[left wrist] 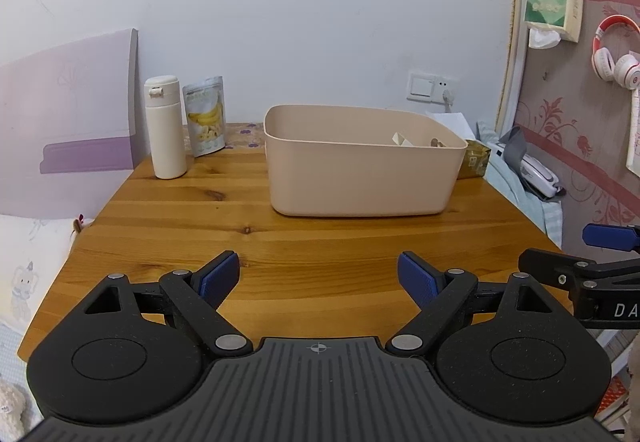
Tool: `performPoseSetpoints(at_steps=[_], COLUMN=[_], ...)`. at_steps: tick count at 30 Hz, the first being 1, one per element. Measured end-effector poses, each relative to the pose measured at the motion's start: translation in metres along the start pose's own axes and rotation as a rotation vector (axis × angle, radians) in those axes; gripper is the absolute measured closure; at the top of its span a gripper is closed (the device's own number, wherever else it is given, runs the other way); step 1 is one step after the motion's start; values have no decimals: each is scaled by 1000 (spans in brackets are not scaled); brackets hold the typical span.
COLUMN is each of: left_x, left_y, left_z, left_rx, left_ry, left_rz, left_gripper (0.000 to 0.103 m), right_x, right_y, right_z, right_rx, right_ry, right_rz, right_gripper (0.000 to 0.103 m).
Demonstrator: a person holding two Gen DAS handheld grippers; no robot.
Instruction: Organize objects
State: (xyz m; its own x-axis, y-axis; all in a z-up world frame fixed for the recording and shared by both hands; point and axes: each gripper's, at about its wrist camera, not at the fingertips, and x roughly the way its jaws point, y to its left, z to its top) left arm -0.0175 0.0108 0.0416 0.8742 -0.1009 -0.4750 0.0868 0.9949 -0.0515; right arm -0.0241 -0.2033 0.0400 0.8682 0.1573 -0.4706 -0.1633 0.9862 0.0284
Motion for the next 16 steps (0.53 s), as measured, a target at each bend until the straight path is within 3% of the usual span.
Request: performPoseSetpoints(at_steps=[16], left_x=[-1], left_y=[3], left_z=[0], left_rx=[7], left_ry=[10], left_rz=[23], left_gripper=[15], right_x=[2], right_y=[0], right_z=[1], right_rx=[2], right_ry=[-1], right_rz=[16], right_gripper=[0])
